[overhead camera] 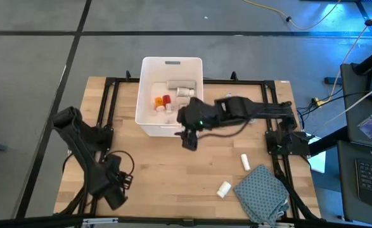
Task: Pick & place medical supplies in basket/bin
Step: Put the bottom white gauze into the white bin
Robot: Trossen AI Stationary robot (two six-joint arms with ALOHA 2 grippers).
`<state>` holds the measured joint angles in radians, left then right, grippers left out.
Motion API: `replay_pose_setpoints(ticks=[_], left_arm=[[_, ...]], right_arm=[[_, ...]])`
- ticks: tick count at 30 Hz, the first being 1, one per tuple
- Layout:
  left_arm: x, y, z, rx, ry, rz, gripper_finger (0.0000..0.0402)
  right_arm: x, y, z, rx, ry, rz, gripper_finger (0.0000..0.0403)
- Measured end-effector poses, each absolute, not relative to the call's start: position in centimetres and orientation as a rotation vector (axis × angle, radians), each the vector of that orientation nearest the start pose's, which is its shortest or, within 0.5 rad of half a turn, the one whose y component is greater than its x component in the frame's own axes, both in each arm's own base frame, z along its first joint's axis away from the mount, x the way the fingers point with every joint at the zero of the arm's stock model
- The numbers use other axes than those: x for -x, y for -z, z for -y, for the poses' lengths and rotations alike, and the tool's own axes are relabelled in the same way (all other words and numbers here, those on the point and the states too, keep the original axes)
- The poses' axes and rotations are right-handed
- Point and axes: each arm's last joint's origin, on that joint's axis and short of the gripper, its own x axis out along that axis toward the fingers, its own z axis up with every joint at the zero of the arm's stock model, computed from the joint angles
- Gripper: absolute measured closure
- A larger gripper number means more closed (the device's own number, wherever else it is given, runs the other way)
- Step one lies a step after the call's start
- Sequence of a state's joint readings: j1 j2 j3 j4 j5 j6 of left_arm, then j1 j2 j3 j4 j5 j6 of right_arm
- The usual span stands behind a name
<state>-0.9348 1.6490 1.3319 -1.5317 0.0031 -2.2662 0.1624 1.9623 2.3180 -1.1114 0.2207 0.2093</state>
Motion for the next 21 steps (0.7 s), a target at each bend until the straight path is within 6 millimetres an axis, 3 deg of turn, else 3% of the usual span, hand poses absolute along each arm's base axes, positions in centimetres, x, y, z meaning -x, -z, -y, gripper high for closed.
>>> replay_pose_setpoints(ticks=[8,16,21], left_arm=[[-15.6,-21.7,24.2,0.755,-1.322,-1.334,0.0149],[-15.1,-15.5,23.9,0.896,-1.218,-1.374,0.0149],[-15.2,-13.8,23.1,0.955,-1.190,-1.403,0.0154]], right_arm=[[-38.4,-42.2,-9.7,-0.045,0.117,-0.751,0.0116],[-37.8,-42.2,-11.7,-0.032,0.152,-0.727,0.0116],[-37.7,-42.2,-12.1,-0.052,0.153,-0.725,0.0116]])
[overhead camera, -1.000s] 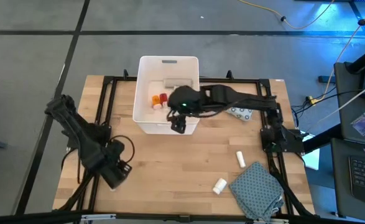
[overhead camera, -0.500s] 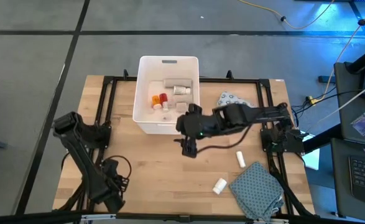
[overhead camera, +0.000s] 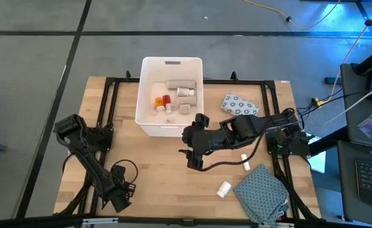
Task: Pick & place medical supplies in basket/bin
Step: Put the bottom white gauze into the white bin
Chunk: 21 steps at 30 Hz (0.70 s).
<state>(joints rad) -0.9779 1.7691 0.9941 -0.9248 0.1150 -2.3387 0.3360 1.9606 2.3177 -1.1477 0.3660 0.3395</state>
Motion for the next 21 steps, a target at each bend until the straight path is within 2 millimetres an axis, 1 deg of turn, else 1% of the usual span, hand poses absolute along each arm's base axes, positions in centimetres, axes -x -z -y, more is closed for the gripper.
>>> replay_pose_setpoints(ticks=[4,8,12,14,15,17,19,21], left_arm=[[-15.1,-13.5,23.0,0.943,-1.175,-1.401,0.0185],[-15.2,-13.5,23.0,0.910,-1.127,-1.414,0.0235],[-15.5,-13.8,23.2,0.812,-1.027,-1.415,0.0295],[-15.5,-14.4,22.8,0.714,-1.035,-1.375,0.0329],[-15.5,-15.0,22.5,0.666,-1.041,-1.359,0.0346],[-16.1,-17.3,22.3,0.649,-0.990,-1.316,0.0370],[-16.0,-19.9,21.4,0.586,-0.974,-1.269,0.0370],[-16.1,-22.9,20.2,0.534,-0.924,-1.189,0.0370]], right_arm=[[-37.7,-42.2,-12.2,-0.052,0.151,-0.725,0.0116],[-37.7,-42.2,-12.2,-0.051,0.150,-0.725,0.0116],[-37.4,-42.4,-12.1,-0.051,0.136,-0.737,0.0116],[-37.0,-42.9,-12.1,-0.088,0.094,-0.756,0.0116],[-36.7,-43.2,-12.1,-0.123,0.068,-0.762,0.0116],[-35.9,-43.2,-12.1,-0.213,0.021,-0.829,0.0116],[-35.2,-42.9,-12.3,-0.309,-0.050,-0.937,0.0116],[-34.2,-42.4,-12.7,-0.394,-0.095,-1.080,0.0116]])
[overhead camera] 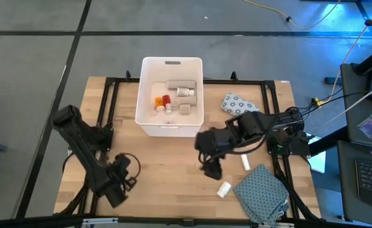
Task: Pick & place medical supplies in basket/bin
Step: Put the bottom white gauze into the white bin
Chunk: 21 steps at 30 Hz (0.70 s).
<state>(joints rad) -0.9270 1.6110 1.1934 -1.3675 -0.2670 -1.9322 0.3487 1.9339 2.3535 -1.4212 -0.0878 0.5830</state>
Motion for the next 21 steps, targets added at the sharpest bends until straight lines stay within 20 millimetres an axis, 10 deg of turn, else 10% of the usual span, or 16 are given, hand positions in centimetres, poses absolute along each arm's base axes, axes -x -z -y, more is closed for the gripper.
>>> replay_pose_setpoints(ticks=[10,21], left_arm=[[-15.7,-37.8,9.9,0.479,-0.673,-0.710,0.0363],[-20.9,-43.1,-1.9,0.191,-0.455,-0.661,0.0366]], right_arm=[[-32.0,-40.8,-14.3,-0.663,0.208,-1.268,0.0116],[-28.4,-37.3,-12.9,-0.847,0.637,-1.298,0.0116]])
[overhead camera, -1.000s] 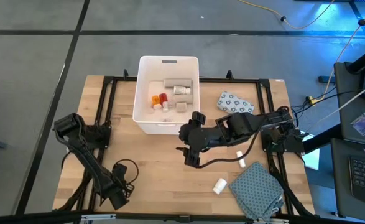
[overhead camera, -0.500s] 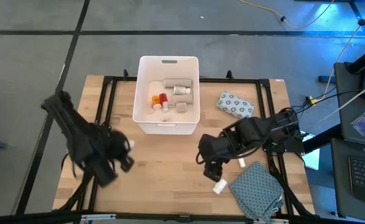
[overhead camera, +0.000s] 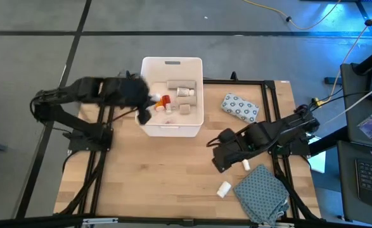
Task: Pick & place medical supplies in basket/bin
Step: Put the bottom white gauze into the white bin
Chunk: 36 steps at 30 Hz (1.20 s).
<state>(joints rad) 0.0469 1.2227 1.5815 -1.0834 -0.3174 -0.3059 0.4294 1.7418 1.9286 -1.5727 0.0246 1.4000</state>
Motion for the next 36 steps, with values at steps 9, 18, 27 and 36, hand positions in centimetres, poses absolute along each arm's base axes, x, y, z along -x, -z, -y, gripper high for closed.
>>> replay_pose_setpoints(ticks=[9,18,27,36], left_arm=[[-26.7,-38.5,-9.2,0.128,-0.223,-0.866,0.0362],[-32.5,-31.8,-13.0,0.060,-0.157,-1.013,0.0362],[-35.9,-26.3,-14.4,-0.030,-0.072,-1.115,0.0363],[-37.3,-23.0,-14.7,-0.014,0.018,-1.166,0.0359]], right_arm=[[-24.4,-33.0,-11.2,-0.932,0.944,-1.333,0.0116],[-22.1,-29.1,-9.9,-0.887,1.094,-1.377,0.0116],[-22.4,-26.0,-9.8,-0.954,1.075,-1.410,0.0116],[-22.0,-23.9,-9.5,-0.934,1.111,-1.428,0.0116]])
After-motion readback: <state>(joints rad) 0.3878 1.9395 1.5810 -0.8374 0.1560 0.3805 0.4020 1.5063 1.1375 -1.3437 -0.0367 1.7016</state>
